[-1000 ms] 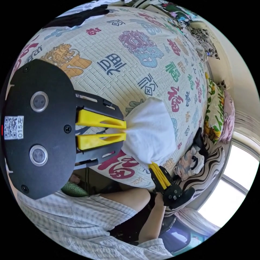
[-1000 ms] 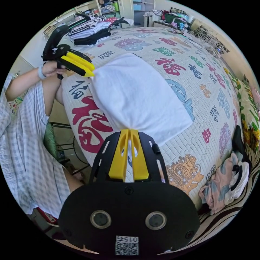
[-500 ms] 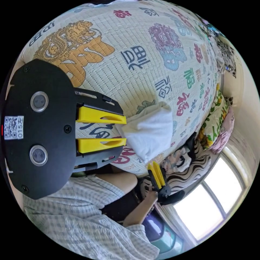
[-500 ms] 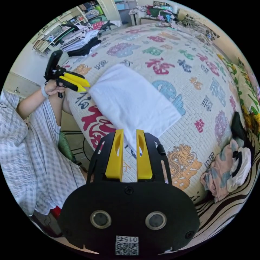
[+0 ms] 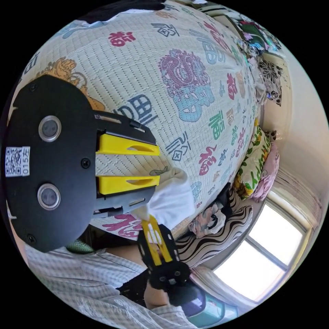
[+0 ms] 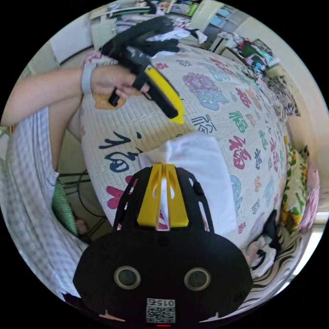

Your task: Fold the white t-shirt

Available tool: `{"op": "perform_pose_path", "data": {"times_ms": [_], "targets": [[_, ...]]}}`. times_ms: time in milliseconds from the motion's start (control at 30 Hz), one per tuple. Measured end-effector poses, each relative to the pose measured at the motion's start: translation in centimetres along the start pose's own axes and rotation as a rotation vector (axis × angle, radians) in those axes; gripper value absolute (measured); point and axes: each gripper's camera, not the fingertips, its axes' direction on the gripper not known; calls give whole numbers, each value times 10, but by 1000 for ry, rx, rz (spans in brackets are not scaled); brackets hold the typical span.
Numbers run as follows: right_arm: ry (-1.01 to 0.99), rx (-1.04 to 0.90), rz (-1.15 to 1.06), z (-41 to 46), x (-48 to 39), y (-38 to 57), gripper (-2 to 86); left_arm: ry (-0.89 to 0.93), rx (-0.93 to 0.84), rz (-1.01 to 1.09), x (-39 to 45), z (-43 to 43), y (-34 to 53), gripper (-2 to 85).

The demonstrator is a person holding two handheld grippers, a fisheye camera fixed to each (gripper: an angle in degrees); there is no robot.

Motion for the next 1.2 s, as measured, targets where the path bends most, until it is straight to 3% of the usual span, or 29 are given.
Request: {"op": "perform_pose_path", "data": {"times_ms": [100, 367, 433, 567, 633, 900, 1033, 1200], "targets": [[-138, 150, 203, -43, 45, 24, -4, -13, 7, 94, 8, 2, -6, 97], [-144, 175, 192, -66, 61, 35, -7, -29, 22, 273, 18, 28, -40, 93], [-155, 165, 172, -62, 57, 34, -8, -4, 29, 250, 7, 29, -46, 81], [-172, 115, 112, -45, 45, 34, -8, 271, 26, 23, -51, 39, -51, 63], [-193, 88, 99, -30, 41, 32, -8, 326, 26, -33, -67, 47, -49, 65], [-130, -55, 78, 53, 21, 10, 18, 299, -32, -120, -98, 47, -38, 85], [-107, -58, 115, 68, 23, 11, 47, 187, 36, -159, -100, 3, -25, 83], [-165, -2, 202, 56, 48, 36, 62, 228, 81, -91, -53, -20, -21, 85]]}}
